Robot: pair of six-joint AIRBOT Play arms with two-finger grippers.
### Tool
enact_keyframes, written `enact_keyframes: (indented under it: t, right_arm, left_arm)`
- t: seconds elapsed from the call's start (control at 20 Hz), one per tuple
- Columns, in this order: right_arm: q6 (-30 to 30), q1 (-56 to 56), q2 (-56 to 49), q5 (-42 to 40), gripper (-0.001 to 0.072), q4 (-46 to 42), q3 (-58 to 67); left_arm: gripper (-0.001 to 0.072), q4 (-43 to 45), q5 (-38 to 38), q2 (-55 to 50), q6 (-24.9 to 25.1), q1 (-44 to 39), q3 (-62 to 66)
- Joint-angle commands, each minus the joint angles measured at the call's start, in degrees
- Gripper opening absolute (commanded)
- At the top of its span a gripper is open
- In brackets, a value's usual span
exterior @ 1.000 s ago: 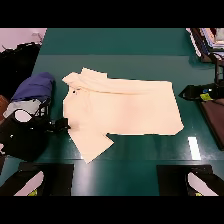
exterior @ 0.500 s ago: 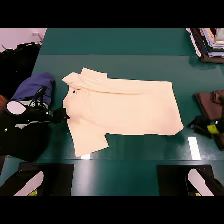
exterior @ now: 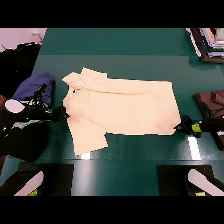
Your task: Fold the shirts.
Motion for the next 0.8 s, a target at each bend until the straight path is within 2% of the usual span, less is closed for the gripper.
enact_keyframes:
  t: [0.0, 0.2, 0.4, 0.5, 0.6, 0.75]
  right_arm:
    - [-0.9, 5.0, -2.5, -0.2, 0.0014, 0.9, 5.2]
    - [-0.8, 6.3, 6.0, 1.8, 0.0014, 1.0, 18.6]
    - [-0.9, 6.2, 14.6, -1.6, 0.0014, 0.9, 39.3]
    - [-0.9, 6.2, 17.4, -3.0, 0.0014, 0.5, 49.7]
    - [-0.8, 6.3, 19.3, -2.6, 0.0014, -2.3, 59.0]
    - [-0.8, 6.2, 21.7, -1.1, 0.0013, -8.6, 68.9]
  left_arm:
    - [0.0025, 0.7, -1.8, 0.7, 0.0, 0.0, 1.7]
    - [0.0025, 3.8, -6.5, 8.5, -0.5, 0.0, 16.4]
    - [0.0026, 5.1, -12.7, 11.2, -0.4, 0.0, 44.5]
    - [0.0026, 6.1, -13.4, 11.2, -0.4, 0.0, 58.9]
    - [0.0026, 7.3, -13.2, 11.2, -0.5, 0.0, 71.8]
    - [0.0026, 7.3, -12.8, 11.2, -0.5, 0.0, 84.5]
